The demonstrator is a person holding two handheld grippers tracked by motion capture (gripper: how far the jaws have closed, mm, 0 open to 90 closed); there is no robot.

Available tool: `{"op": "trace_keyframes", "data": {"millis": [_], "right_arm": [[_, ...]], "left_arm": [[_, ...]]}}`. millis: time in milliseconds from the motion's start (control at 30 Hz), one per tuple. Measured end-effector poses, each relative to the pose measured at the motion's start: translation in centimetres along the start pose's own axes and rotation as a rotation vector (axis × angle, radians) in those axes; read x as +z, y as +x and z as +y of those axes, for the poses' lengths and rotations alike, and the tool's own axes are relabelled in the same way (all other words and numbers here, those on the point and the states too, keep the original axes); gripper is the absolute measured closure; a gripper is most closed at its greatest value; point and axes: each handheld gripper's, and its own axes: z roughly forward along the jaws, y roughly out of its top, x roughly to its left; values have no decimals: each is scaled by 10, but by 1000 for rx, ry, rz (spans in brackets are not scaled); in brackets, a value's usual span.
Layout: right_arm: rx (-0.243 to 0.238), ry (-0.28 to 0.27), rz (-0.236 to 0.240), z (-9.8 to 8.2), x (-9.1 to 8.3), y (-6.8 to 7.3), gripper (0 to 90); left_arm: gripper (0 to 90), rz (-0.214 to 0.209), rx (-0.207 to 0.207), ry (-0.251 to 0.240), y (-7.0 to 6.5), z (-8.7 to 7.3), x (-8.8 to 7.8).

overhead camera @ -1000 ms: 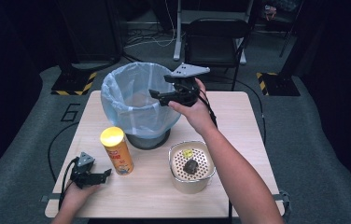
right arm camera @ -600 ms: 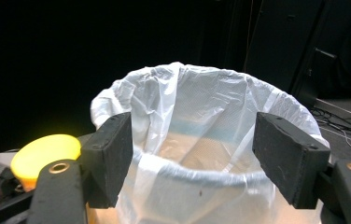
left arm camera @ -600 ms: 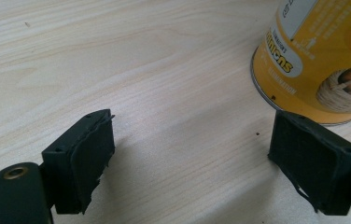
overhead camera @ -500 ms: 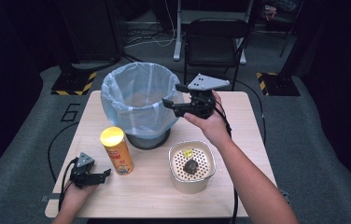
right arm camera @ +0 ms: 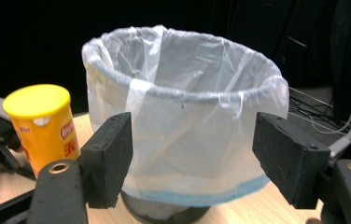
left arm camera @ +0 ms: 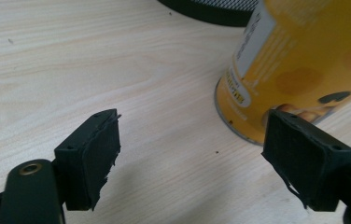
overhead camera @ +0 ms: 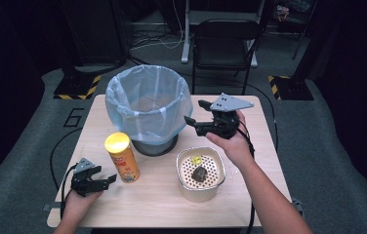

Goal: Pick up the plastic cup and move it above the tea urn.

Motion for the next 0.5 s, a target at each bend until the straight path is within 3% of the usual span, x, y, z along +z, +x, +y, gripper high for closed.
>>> {"op": "trace_keyframes", "data": {"millis": [167,300,500], "right_arm": [[0,15,-15,-10,-3,3,284],[-4,22,-24,-16,-7,6,284],[54,-2,-17,-34,-21,10,284]], "left_arm": [[235,-8,-25,-24,-1,4,-6],[230,-23,-3,-41,-5,7,-11],[162,-45,5,-69,-11,11,-15]]}}
